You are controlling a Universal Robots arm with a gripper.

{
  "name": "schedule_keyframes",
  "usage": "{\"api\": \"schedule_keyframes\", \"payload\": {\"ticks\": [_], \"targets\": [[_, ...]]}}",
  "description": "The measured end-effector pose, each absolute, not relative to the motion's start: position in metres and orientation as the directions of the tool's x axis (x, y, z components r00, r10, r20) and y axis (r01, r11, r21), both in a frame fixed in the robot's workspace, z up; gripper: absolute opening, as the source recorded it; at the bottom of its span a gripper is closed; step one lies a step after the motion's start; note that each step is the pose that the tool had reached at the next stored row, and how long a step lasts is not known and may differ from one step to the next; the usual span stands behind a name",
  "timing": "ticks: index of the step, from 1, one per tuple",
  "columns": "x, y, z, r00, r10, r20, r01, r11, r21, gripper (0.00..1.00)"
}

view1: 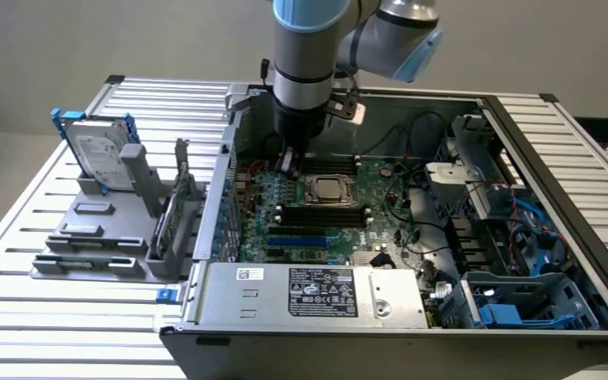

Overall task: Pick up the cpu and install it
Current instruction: 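Install the first cpu locking lever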

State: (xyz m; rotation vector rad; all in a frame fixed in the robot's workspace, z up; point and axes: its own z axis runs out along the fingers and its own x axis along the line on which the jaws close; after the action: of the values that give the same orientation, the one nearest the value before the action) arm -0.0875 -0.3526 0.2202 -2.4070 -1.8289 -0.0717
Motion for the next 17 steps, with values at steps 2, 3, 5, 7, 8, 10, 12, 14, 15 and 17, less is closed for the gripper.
{"api": "schedule_keyframes", "payload": {"ticks": [2, 3, 5, 7, 8, 10, 12, 14, 15, 17], "targets": [[-0.088, -0.351, 0.22, 0.254, 0.962, 0.101, 0.967, -0.249, -0.062, 0.11], [-0.088, -0.35, 0.22, 0.247, 0.964, 0.097, 0.968, -0.241, -0.061, 0.11], [-0.088, -0.348, 0.22, 0.231, 0.969, 0.089, 0.972, -0.226, -0.059, 0.11], [-0.088, -0.347, 0.22, 0.216, 0.973, 0.082, 0.976, -0.212, -0.056, 0.11], [-0.088, -0.346, 0.22, 0.208, 0.975, 0.078, 0.977, -0.204, -0.055, 0.11], [-0.088, -0.344, 0.22, 0.192, 0.979, 0.071, 0.981, -0.189, -0.053, 0.11], [-0.088, -0.342, 0.22, 0.176, 0.982, 0.064, 0.984, -0.173, -0.05, 0.11], [-0.088, -0.34, 0.22, 0.161, 0.985, 0.058, 0.986, -0.158, -0.047, 0.11], [-0.088, -0.34, 0.22, 0.153, 0.987, 0.055, 0.988, -0.15, -0.045, 0.11], [-0.088, -0.338, 0.22, 0.135, 0.99, 0.05, 0.99, -0.134, -0.039, 0.11]]}}
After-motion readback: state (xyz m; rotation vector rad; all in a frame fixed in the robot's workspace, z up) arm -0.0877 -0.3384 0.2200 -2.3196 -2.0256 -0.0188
